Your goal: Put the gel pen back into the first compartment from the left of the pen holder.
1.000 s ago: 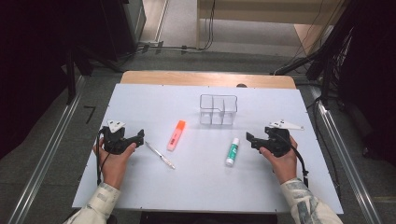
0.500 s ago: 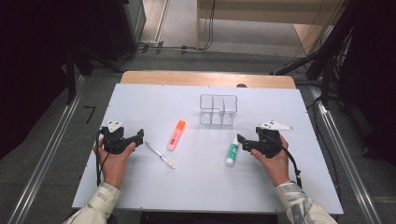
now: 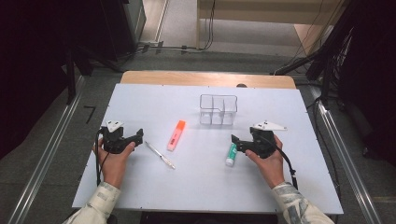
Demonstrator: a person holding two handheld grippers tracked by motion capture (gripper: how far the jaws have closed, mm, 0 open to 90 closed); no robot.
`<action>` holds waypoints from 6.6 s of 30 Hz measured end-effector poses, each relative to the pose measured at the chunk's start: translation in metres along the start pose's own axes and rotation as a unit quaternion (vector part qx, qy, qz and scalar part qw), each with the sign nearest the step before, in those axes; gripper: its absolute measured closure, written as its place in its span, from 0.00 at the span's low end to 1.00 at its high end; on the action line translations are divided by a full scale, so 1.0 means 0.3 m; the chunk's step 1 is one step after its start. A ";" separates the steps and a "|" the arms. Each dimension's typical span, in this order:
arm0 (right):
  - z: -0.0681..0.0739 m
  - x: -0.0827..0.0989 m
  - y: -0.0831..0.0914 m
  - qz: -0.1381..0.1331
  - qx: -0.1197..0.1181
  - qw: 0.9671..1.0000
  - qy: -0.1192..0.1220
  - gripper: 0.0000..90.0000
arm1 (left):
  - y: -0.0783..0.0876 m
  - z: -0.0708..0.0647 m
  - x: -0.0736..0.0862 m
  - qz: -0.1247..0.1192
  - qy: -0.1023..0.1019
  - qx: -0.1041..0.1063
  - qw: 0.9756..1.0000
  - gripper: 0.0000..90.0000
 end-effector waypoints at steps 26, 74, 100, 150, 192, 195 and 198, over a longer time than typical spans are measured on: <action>0.119 -0.006 -0.045 0.006 -0.029 0.999 0.027 0.15 | 0.001 0.010 -0.001 0.000 0.004 -0.004 1.000 0.20; 0.373 0.015 -0.138 0.023 -0.084 0.994 0.070 0.15 | 0.003 0.021 -0.005 -0.004 0.013 -0.004 1.000 0.20; 0.545 0.023 -0.212 0.033 -0.112 0.988 0.099 0.15 | 0.001 0.026 -0.003 -0.002 0.024 0.001 1.000 0.20; 0.837 0.022 -0.395 0.048 -0.143 0.977 0.153 0.42 | 0.001 0.040 -0.006 -0.006 0.027 0.005 1.000 0.21; 0.869 0.011 -0.478 0.067 -0.114 0.979 0.157 0.79 | 0.001 0.041 -0.011 -0.011 0.030 0.006 0.999 0.20; 0.875 0.016 -0.475 0.065 -0.113 0.977 0.169 0.85 | 0.001 0.040 -0.012 -0.012 0.030 0.006 0.999 0.20; 0.875 0.017 -0.475 0.066 -0.111 0.977 0.169 0.86 | 0.000 0.040 -0.012 -0.012 0.030 0.007 0.999 0.20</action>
Point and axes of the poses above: each handheld gripper's, and its own axes: y roughly backward along the jaws, x roughly out of its underside, z roughly to its left, the point moved 10 cm from there along -y, roughly forward along the jaws, and after that the axes turned 2 degrees about -y, right-handed, at the moved point
